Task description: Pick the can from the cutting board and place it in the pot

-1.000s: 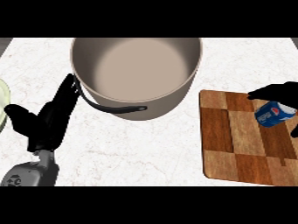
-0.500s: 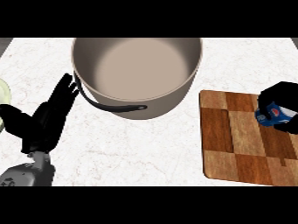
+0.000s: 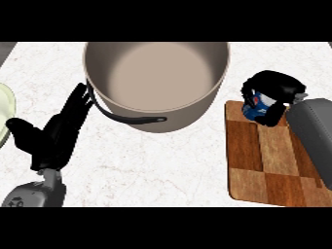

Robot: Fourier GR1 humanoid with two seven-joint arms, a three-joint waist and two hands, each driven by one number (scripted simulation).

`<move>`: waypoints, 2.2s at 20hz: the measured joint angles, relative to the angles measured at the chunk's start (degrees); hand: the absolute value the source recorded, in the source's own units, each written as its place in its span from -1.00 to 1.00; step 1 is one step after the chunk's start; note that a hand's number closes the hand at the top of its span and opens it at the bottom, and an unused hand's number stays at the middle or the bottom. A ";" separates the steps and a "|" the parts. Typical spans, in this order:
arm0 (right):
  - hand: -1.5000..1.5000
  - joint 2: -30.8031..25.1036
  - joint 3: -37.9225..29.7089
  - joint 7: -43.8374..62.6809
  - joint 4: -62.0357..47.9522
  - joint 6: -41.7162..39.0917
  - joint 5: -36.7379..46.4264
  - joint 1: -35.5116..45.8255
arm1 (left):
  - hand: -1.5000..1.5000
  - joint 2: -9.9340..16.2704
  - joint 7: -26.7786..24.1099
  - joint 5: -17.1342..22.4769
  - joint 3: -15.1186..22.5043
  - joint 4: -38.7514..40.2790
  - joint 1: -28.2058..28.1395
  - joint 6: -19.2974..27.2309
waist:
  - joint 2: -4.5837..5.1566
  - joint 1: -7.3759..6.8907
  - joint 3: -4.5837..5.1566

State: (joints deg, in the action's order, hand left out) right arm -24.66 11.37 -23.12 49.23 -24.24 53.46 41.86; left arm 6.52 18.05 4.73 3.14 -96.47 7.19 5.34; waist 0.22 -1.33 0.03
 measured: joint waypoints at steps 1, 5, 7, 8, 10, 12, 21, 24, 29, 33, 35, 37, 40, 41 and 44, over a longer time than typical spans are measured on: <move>1.00 1.49 -0.48 1.74 -1.15 1.04 0.41 1.24 | 0.00 -0.10 0.67 0.10 0.07 -0.44 0.26 0.04 | 0.01 -0.01 -0.01; 1.00 3.13 -4.08 5.87 -2.36 6.94 0.72 4.25 | 0.00 -0.45 0.79 -0.22 0.05 -0.40 0.12 0.39 | -0.02 0.30 -0.04; 1.00 2.78 -5.90 5.97 -2.25 8.93 0.30 5.48 | 0.00 -0.47 1.22 -0.22 -0.28 -0.25 0.77 0.57 | -0.05 0.51 -0.04; 1.00 2.27 -6.99 5.55 -2.27 9.14 -0.29 6.58 | 0.00 -0.43 1.62 -0.16 -0.39 -0.62 0.69 0.63 | -0.06 0.52 -0.05; 1.00 2.12 -8.56 5.09 -1.06 8.39 -1.74 8.09 | 0.00 -0.57 0.31 -0.36 -0.68 0.41 0.56 0.52 | -0.14 0.75 -0.02; 1.00 1.75 -10.14 4.40 0.38 7.31 -3.38 9.60 | 0.00 -0.35 0.83 -0.14 -0.99 0.11 0.78 0.34 | -0.20 0.89 -0.02; 1.00 1.25 -17.12 3.05 11.57 1.27 -13.28 16.09 | 0.00 -0.77 -0.23 -0.84 -1.20 0.88 0.32 0.60 | -0.49 1.45 -0.01; 1.00 1.92 -19.26 5.32 14.66 -2.14 -17.03 18.57 | 0.00 -0.81 -0.48 -0.92 -1.17 0.71 -0.01 0.38 | -0.50 1.43 -0.01; 1.00 5.75 -19.36 13.59 17.82 -5.09 -19.62 22.72 | 0.00 -0.88 -0.67 -1.22 -1.40 1.30 0.43 0.21 | -0.43 1.19 -0.01; 1.00 9.33 -18.50 18.34 13.66 -3.22 -18.64 27.51 | 0.00 -1.54 -0.17 -1.83 -0.52 0.66 0.30 0.47 | -0.27 0.67 0.01; 1.00 11.01 -18.26 20.74 12.02 -2.35 -18.29 29.46 | 0.00 -1.57 0.86 -1.73 -0.32 -0.10 0.50 0.35 | -0.24 0.58 0.01; 1.00 12.21 -17.62 21.40 9.10 -0.98 -17.29 30.95 | 0.00 -1.57 1.32 -1.53 -0.41 -0.31 0.75 0.15 | -0.15 0.43 0.02; 1.00 13.63 -16.74 21.69 4.33 1.22 -15.61 33.41 | 0.00 -0.61 2.20 -0.52 -1.49 -0.88 1.08 -0.81 | -0.03 0.13 0.02; 1.00 13.97 -16.51 21.14 2.65 1.89 -15.17 33.96 | 0.00 -0.93 1.45 -0.89 -1.28 0.01 1.12 -0.74 | 0.02 0.13 0.03; 1.00 15.92 -15.15 19.56 -2.11 4.85 -13.25 35.35 | 0.00 -1.48 1.01 -1.23 -1.03 0.09 1.32 -0.46 | 0.13 -0.08 0.03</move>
State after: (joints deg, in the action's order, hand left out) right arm -8.74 -3.78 -3.56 47.11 -19.39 40.21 77.21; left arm 5.04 19.06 3.50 2.10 -96.39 8.51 4.88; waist 0.35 -1.40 0.05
